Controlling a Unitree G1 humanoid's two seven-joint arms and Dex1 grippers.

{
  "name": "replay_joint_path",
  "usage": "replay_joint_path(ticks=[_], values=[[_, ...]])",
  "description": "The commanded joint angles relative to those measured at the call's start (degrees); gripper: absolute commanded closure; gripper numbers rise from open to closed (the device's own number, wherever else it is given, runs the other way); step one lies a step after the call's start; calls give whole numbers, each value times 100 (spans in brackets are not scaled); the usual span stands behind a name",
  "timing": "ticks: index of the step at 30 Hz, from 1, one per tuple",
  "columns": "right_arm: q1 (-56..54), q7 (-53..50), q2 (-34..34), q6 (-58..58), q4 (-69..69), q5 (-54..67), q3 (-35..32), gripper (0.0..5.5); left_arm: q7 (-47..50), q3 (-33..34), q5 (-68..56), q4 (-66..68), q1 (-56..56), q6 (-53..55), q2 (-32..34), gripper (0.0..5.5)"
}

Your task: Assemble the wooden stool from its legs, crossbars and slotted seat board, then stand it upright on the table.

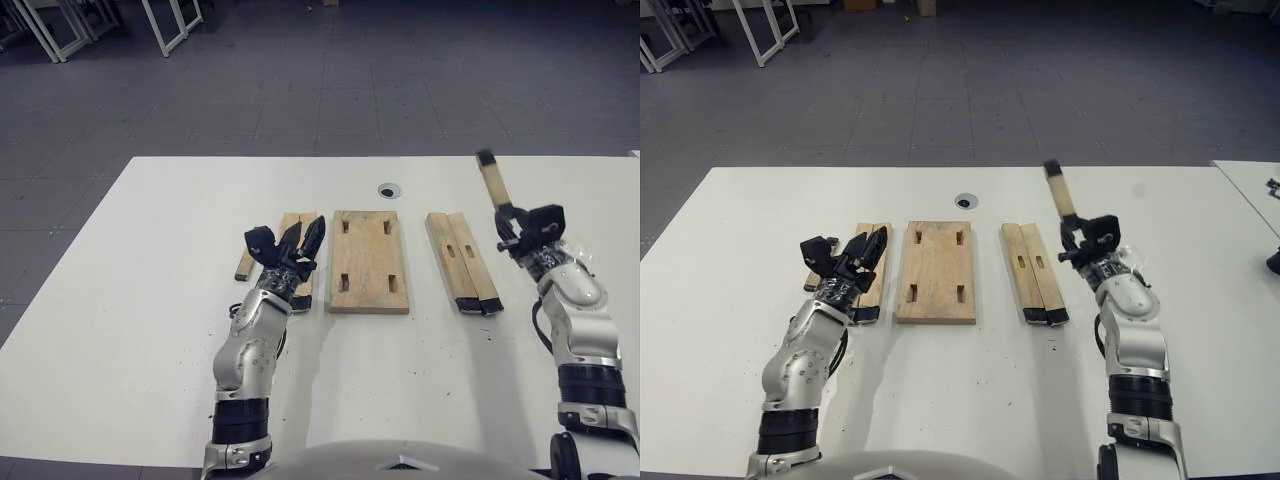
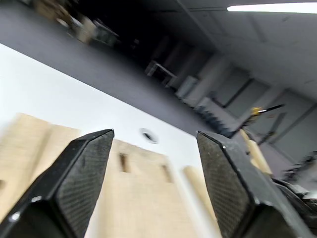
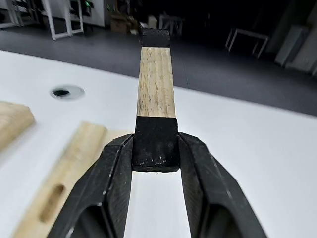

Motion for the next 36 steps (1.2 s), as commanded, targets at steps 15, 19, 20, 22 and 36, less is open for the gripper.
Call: replay_joint_path(ticks=[15, 19, 20, 22, 36], values=[[729, 1879, -443, -244, -2436, 238, 1815, 421, 391, 486, -3341, -527, -402, 1753, 308, 242], [718, 1780, -428, -189, -2407, 225, 1772, 421, 348, 530, -3360, -522, -376, 1645, 350, 315], [701, 1772, -431, -179, -2390, 231, 1760, 421, 329, 510, -3319, -528, -339, 1651, 379, 332], [701, 1770, -449, -193, -2361, 201, 1774, 421, 284, 483, -3269, -493, -277, 1684, 437, 352], [619, 1765, -486, -174, -2356, -34, 1896, 421, 512, 729, -3320, -18, -245, 1550, 513, 505]])
